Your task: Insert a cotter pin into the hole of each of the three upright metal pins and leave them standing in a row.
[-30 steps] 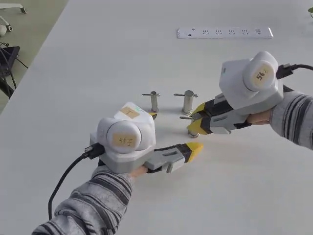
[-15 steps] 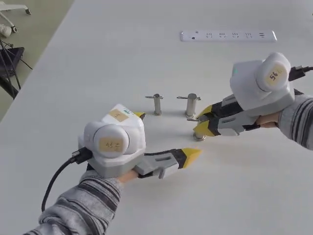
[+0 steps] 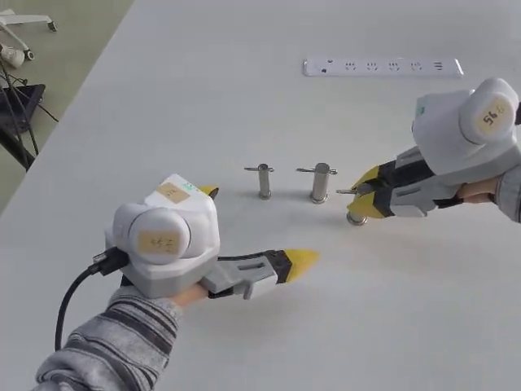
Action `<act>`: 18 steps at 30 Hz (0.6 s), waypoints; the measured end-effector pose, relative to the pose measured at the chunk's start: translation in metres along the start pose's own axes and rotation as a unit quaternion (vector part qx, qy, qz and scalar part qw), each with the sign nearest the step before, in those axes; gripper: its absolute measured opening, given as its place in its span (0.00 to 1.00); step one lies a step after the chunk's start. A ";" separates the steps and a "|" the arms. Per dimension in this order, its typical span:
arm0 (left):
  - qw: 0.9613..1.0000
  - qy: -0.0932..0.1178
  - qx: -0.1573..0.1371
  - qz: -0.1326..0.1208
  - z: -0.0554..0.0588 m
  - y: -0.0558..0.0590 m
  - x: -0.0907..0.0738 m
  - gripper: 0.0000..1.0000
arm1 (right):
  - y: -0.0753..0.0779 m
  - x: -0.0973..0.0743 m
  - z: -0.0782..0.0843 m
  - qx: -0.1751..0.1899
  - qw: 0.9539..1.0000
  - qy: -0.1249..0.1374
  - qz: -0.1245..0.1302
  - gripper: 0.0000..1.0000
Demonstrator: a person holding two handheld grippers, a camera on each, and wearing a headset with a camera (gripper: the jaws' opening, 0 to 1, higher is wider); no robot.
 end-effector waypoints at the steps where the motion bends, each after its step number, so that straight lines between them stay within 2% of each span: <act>1: 1.000 0.002 -0.001 0.004 -0.001 0.000 0.000 0.96 | 0.002 -0.001 0.000 0.002 1.000 0.000 0.001 0.09; 7: 1.000 0.010 -0.010 0.010 -0.004 -0.001 0.000 0.99 | 0.014 -0.005 0.005 -0.006 1.000 -0.007 0.013 0.09; 18: 1.000 0.003 -0.008 0.005 -0.003 -0.004 -0.001 0.99 | 0.030 -0.006 0.012 -0.009 1.000 -0.019 0.018 0.09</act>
Point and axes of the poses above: the centre of the closed fingertips' face, and the gripper's own axes: x roughly forward along the fingers, y roughly to its right, z roughly out of its underside, the point moved 6 cm from there along -x, roughly backward along the fingers, and after that the axes turned 6 degrees about y, right-handed, at the moved point
